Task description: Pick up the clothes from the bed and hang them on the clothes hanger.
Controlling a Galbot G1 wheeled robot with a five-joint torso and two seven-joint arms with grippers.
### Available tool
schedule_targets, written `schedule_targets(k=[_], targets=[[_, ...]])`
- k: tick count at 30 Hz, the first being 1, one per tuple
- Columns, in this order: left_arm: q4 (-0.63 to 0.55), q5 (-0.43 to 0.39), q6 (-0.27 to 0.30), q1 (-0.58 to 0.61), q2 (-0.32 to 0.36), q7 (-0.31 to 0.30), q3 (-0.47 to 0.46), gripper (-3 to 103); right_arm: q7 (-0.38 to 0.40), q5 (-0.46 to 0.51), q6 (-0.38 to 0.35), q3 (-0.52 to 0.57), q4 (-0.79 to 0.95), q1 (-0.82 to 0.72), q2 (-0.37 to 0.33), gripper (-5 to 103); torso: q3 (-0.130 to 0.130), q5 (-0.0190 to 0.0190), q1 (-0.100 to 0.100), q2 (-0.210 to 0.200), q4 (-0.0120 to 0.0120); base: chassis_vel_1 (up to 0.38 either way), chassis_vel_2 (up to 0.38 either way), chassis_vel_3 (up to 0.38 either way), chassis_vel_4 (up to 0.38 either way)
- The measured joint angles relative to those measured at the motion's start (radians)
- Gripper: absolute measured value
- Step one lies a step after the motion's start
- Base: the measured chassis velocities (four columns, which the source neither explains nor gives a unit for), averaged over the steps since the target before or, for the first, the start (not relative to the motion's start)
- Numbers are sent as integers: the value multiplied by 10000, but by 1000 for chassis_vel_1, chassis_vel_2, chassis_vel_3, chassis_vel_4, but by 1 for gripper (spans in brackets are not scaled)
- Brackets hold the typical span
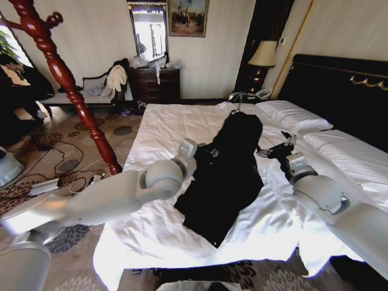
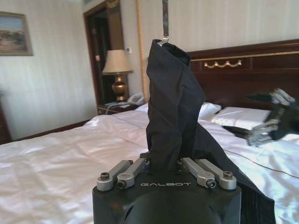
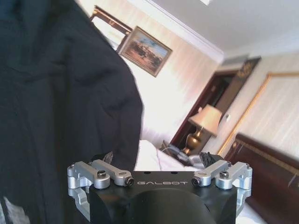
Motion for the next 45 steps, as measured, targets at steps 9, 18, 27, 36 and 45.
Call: schedule_targets(k=[9,18,27,36,45], targets=[[-788,-448,-102,552,1794,25,-1014,18,-99,1018,659,539,187,-784,1128,100,0,-3,0,0,8,0,0,0,0],[-861,588,-846,2268,2565,1181,-2643,18,-1809,-580,2261,2699,225,-3859,2942,100,0,-2,0,0,2,0,0,0,0],[-1747,589,-869,4406,3348,1347,-4852,18,-3325,-1629,3601,3275,359,-5412,4563,100,-1,0,-1,1,4,0,0,0,0],[-2254,615,-939,6315,4133,1554,-6482,18,-4180,-2524,4605,3588,629,-6422,5339,100,-1,2,-2,1,3,0,0,0,0],[-2382,584,-1002,6704,4158,1130,-6836,18,-4181,-2531,4612,3585,635,-6409,5325,100,0,2,0,1,4,0,0,0,0]])
